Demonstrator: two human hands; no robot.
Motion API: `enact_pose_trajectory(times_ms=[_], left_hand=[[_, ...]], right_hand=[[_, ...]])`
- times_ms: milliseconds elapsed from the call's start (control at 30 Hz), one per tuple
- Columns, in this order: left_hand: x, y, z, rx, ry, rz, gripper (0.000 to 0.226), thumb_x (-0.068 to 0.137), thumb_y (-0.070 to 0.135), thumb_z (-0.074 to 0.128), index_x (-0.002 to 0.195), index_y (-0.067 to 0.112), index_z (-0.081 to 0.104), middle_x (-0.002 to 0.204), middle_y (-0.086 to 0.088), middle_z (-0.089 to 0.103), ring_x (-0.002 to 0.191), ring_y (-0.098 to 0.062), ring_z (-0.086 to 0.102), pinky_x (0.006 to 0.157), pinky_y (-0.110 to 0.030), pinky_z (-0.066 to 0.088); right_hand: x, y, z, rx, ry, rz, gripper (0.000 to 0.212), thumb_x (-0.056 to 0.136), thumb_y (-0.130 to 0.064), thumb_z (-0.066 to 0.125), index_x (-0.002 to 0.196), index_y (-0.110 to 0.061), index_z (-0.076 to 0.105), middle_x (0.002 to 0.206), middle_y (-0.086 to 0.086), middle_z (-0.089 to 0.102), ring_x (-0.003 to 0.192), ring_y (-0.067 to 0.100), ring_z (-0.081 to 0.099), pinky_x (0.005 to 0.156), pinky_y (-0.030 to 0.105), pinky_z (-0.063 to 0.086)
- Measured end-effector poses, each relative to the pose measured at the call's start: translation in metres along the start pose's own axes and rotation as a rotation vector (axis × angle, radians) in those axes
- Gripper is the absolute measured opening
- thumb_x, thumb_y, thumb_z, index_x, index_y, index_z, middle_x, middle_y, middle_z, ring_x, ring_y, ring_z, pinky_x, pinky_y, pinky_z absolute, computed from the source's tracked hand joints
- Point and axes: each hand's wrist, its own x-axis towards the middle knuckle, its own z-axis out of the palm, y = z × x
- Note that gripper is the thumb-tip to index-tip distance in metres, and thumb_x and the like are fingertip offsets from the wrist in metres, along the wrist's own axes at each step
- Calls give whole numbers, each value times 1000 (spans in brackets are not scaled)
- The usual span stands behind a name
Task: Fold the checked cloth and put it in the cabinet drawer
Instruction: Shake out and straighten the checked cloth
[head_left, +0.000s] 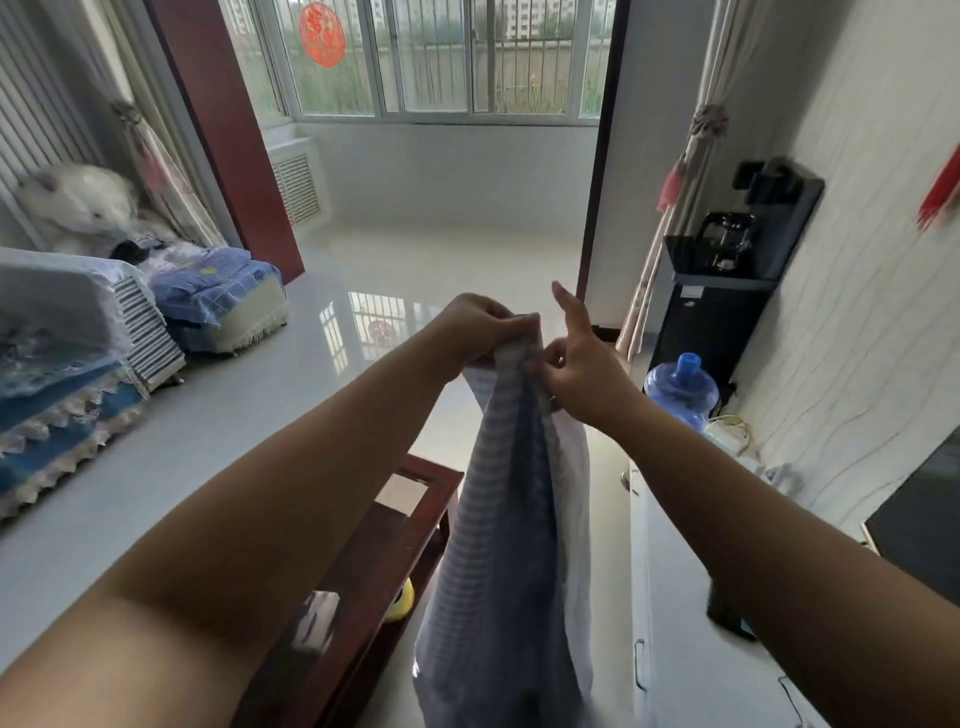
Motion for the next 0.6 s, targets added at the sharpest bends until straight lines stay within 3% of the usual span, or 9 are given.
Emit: enact_pose_trajectory(times_ms=[67, 133, 200, 300, 367, 400, 433, 500, 600], left_hand=[[-3, 2, -5, 55, -58, 24, 29, 86, 32, 68, 90, 4, 69, 79, -9, 69, 73, -20, 68, 71, -29, 60], [-9, 7, -5, 181, -100, 68, 24, 88, 30, 66, 88, 7, 70, 71, -2, 68, 64, -12, 65, 56, -18, 55], [-16, 8, -6, 272, -108, 103, 21, 88, 30, 65, 87, 10, 71, 70, 1, 67, 61, -9, 63, 49, -11, 48], [-27, -5, -4, 22, -47, 164, 20, 87, 24, 67, 101, 9, 65, 94, -3, 65, 78, -17, 66, 62, -17, 56], [-40, -27, 2, -61, 67, 286, 35, 81, 22, 74, 107, 15, 53, 109, -3, 54, 94, -15, 62, 78, -24, 56], [-46, -45, 8, -39, 46, 325, 40, 78, 18, 77, 108, 18, 51, 109, 0, 53, 97, -10, 60, 82, -24, 55], [-50, -73, 18, -17, -21, 305, 42, 76, 15, 78, 109, 20, 52, 107, 4, 54, 98, -5, 60, 82, -24, 55], [-62, -131, 36, 77, -60, 63, 42, 76, 27, 77, 111, 27, 54, 105, 7, 60, 96, -6, 62, 82, -32, 58], [-78, -188, 53, 95, 9, -202, 28, 75, 44, 68, 98, 30, 62, 95, 4, 69, 90, -16, 67, 81, -44, 58]], right_hand=[[1, -1, -5, 55, -150, 110, 94, 88, -6, 62, 148, -38, -4, 82, 4, 61, 74, 20, 65, 56, 25, 59], [2, -5, -7, 101, -251, 223, 77, 88, 1, 59, 145, -33, 20, 93, 2, 62, 79, 15, 64, 59, 28, 60], [3, -6, -5, 66, -284, 253, 40, 87, 6, 57, 121, -14, 51, 97, 8, 63, 81, 19, 64, 65, 32, 60], [6, 3, 4, 90, -142, 266, 13, 87, 6, 55, 99, 3, 60, 87, 14, 61, 87, 35, 64, 72, 42, 60], [8, 6, 9, 162, -25, 249, 12, 87, 4, 57, 96, 10, 61, 86, 19, 62, 83, 38, 65, 67, 42, 61], [9, 5, 11, 227, 21, 229, 12, 86, 3, 58, 95, 12, 61, 84, 19, 62, 76, 35, 65, 61, 38, 61], [11, 2, 10, 299, 68, 207, 9, 85, 4, 58, 90, 10, 62, 79, 18, 62, 69, 30, 64, 53, 32, 59], [19, -9, 5, 401, 164, 160, 11, 83, 8, 57, 79, -1, 62, 73, 13, 61, 59, 21, 62, 46, 26, 54], [39, -24, -10, 482, 306, 98, 23, 80, 11, 53, 77, -9, 63, 74, 13, 64, 61, 24, 67, 53, 33, 57]])
